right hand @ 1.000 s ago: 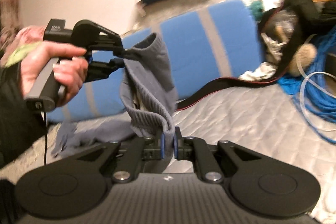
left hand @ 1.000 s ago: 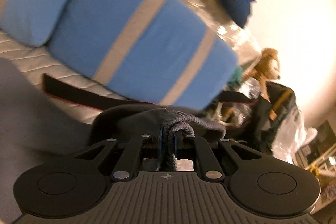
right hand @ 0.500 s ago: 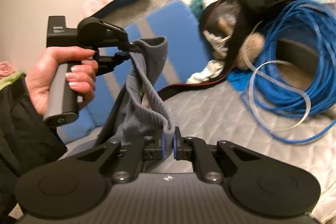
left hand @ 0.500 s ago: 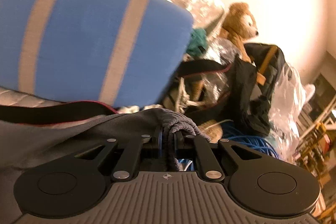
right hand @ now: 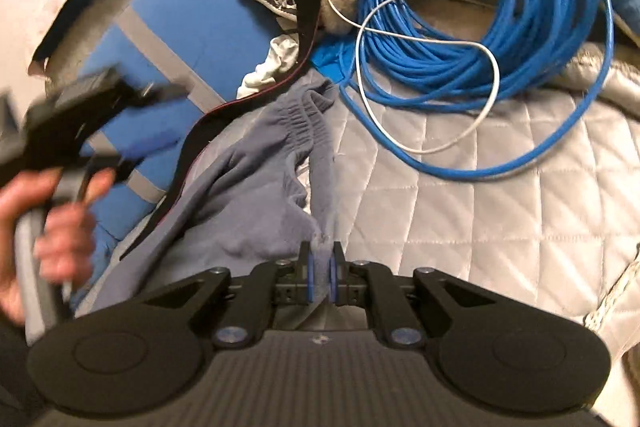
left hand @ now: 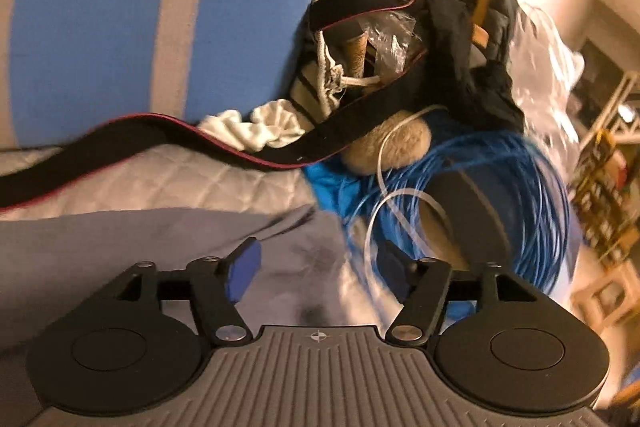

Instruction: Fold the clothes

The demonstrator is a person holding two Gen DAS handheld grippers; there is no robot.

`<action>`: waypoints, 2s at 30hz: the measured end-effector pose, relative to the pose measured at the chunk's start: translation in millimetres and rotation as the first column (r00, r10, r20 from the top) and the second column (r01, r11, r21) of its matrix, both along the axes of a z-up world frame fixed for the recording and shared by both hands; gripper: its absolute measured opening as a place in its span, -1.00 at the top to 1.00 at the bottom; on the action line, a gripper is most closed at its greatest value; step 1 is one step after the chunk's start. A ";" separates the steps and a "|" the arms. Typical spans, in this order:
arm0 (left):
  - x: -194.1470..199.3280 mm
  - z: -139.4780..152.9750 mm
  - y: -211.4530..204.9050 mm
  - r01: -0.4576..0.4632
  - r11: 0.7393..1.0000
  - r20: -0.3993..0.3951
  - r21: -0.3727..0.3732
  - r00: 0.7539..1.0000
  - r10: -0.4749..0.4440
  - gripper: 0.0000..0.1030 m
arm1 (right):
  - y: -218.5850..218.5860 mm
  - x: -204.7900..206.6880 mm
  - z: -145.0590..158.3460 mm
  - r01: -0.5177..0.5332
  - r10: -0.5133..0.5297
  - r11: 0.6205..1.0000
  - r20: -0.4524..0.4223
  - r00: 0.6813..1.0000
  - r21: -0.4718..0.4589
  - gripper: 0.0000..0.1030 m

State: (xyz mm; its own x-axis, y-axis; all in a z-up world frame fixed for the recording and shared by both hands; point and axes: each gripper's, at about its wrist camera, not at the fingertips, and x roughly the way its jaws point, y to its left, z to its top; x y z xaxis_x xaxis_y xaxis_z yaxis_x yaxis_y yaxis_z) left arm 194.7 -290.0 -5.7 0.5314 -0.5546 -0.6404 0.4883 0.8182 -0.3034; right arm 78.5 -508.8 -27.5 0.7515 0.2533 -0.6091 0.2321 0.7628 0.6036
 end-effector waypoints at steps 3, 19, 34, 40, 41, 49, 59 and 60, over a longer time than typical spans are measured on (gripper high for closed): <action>-34.4 3.0 24.4 0.041 0.990 0.088 0.135 0.995 -0.053 -0.32 | -2.2 -0.4 1.5 0.006 -0.006 0.999 0.002 1.000 0.036 0.85; -204.4 -91.4 55.6 0.017 0.693 0.461 0.720 0.735 -0.497 -0.46 | -10.4 5.4 16.2 0.029 -0.021 0.982 -0.042 0.999 0.189 0.85; -191.3 -169.5 52.6 -0.556 0.211 0.530 0.804 0.511 -0.677 -0.47 | -17.6 9.7 13.7 0.037 -0.020 0.971 -0.073 0.997 0.238 0.85; -207.0 -167.9 80.9 -0.525 0.195 0.499 0.828 0.533 -0.683 0.16 | -18.1 9.3 6.3 0.036 -0.016 0.970 -0.085 0.996 0.240 0.84; -208.7 -167.3 85.1 -0.506 0.188 0.481 0.842 0.548 -0.684 0.47 | -18.4 9.3 5.3 0.035 -0.015 0.970 -0.086 0.996 0.240 0.84; -239.0 -148.7 106.8 -0.275 0.182 0.320 0.944 0.633 -0.705 0.96 | -20.7 7.4 0.6 0.035 -0.009 0.969 -0.105 0.994 0.245 0.85; -271.4 -114.1 108.7 -0.107 0.267 0.272 0.958 0.636 -0.722 0.96 | -34.6 -0.1 1.3 0.043 -0.021 0.981 -0.117 0.993 0.190 0.85; -273.9 -113.6 107.0 -0.093 0.275 0.271 0.957 0.631 -0.727 0.96 | -37.1 -0.4 1.7 0.046 -0.025 0.982 -0.118 0.993 0.182 0.85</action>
